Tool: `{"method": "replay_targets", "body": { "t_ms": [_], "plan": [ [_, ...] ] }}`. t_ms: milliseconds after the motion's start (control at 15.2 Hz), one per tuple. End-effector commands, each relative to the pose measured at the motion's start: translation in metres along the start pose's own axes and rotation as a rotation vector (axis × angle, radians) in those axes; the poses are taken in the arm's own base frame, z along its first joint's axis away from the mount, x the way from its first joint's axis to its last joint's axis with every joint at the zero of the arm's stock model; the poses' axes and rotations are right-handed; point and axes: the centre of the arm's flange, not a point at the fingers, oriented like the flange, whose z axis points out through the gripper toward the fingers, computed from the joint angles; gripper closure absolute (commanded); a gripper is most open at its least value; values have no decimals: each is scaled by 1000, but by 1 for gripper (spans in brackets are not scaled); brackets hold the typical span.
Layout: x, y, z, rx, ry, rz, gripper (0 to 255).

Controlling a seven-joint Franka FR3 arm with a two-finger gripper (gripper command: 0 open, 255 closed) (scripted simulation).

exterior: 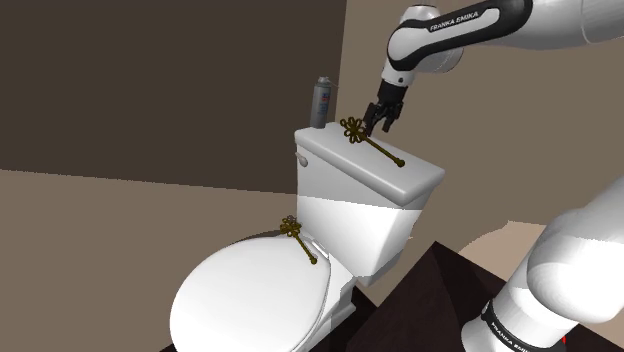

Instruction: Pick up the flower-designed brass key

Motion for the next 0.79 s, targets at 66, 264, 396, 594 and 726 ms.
{"method": "replay_targets", "body": {
  "t_ms": [66,264,396,594,726],
  "plan": [
    [27,20,7,13,46,11,0],
    [24,21,23,13,46,11,0],
    [23,22,33,13,46,11,0],
    [21,22,47,13,46,11,0],
    [21,22,47,13,46,11,0]
  ]
}}
